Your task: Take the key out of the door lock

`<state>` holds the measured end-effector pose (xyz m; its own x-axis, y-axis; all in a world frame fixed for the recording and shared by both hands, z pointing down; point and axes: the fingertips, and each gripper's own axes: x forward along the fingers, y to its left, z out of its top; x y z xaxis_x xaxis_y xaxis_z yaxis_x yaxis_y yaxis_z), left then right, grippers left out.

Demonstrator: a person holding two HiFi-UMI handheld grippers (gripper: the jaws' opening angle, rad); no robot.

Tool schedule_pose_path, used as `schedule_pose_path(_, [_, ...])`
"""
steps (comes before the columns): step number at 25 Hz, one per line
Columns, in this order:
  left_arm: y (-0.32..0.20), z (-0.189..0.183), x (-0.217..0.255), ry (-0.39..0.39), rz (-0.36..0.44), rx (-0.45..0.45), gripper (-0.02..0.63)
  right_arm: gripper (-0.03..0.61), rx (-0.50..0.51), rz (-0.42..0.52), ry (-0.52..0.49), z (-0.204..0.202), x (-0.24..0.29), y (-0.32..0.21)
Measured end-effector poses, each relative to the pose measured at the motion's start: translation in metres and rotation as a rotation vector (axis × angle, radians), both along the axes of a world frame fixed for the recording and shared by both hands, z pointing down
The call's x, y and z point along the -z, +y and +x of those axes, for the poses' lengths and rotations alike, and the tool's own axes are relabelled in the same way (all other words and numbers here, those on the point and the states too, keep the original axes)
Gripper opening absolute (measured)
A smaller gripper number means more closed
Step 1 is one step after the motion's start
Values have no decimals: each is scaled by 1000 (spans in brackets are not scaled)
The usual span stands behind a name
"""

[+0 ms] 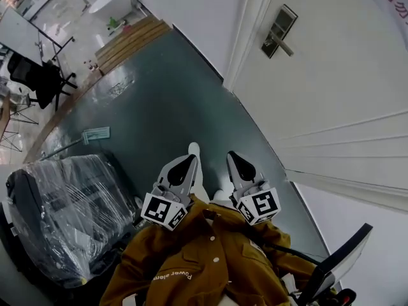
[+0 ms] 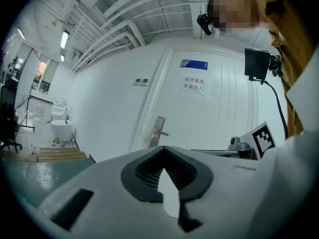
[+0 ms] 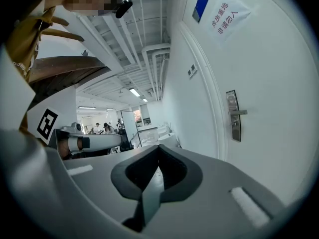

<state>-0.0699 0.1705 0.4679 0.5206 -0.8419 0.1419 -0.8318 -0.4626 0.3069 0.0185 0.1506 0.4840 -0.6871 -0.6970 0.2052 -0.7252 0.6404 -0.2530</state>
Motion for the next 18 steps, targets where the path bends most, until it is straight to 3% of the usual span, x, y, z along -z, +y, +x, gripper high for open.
schedule_pose_path(9, [-166, -38, 40, 2, 105, -121, -3, 6, -123, 88, -31, -40, 50, -170])
schedule_pose_path(18, [-269, -4, 35, 28, 70, -209, -3, 6, -249, 53, -5, 8, 41, -273])
